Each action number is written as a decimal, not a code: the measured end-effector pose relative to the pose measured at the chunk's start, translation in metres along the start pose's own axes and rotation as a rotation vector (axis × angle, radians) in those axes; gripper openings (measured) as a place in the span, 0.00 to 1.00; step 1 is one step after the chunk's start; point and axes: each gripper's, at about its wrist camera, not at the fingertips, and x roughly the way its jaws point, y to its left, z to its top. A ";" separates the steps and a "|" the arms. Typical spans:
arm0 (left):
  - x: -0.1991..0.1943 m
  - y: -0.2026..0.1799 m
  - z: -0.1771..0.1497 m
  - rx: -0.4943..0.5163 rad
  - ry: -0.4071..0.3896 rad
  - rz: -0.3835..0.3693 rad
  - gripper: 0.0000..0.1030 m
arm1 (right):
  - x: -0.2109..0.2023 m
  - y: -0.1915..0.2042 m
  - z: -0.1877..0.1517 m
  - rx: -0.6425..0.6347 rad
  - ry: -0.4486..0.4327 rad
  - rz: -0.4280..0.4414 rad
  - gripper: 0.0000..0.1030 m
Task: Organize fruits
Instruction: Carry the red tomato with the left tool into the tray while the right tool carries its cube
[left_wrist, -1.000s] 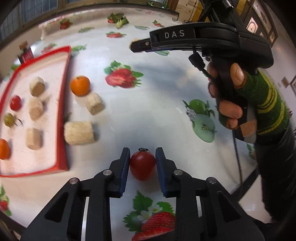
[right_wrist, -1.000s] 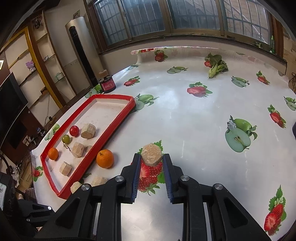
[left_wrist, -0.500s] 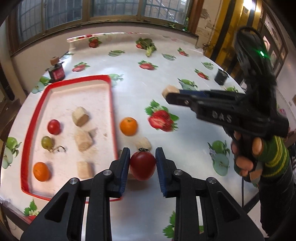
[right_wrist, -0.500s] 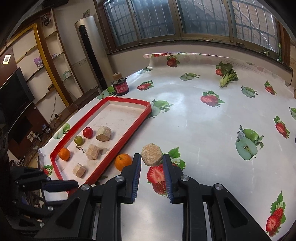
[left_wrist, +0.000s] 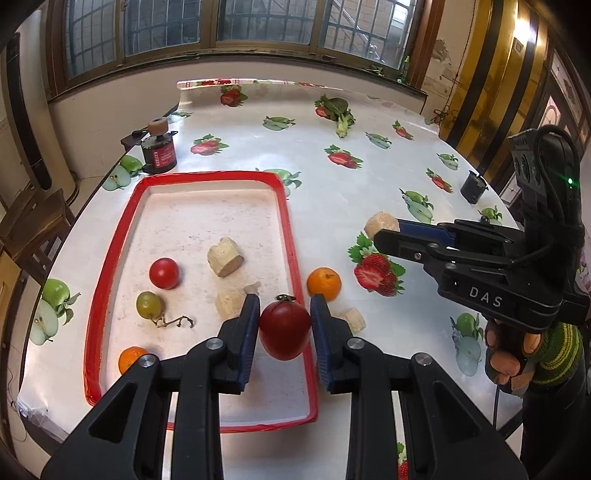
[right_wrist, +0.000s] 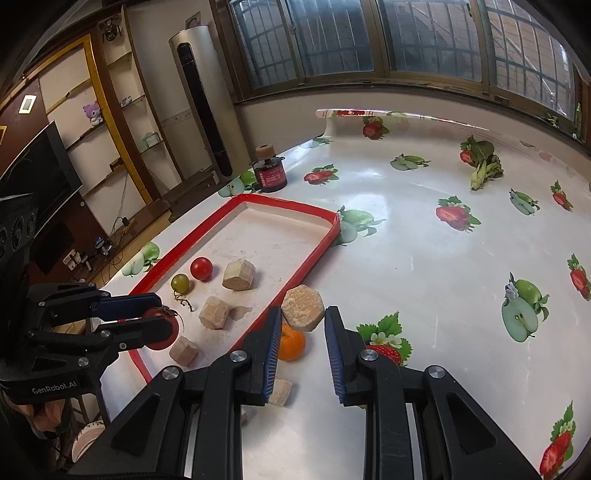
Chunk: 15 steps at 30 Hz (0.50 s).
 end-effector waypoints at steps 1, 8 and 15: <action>0.001 0.002 0.000 -0.003 0.000 0.001 0.25 | 0.001 0.001 0.001 -0.002 0.002 0.001 0.24; 0.004 0.014 0.003 -0.021 0.006 0.006 0.25 | 0.011 0.005 0.006 -0.008 0.013 0.007 0.24; 0.009 0.027 0.008 -0.034 0.009 0.013 0.25 | 0.021 0.011 0.011 -0.019 0.025 0.014 0.24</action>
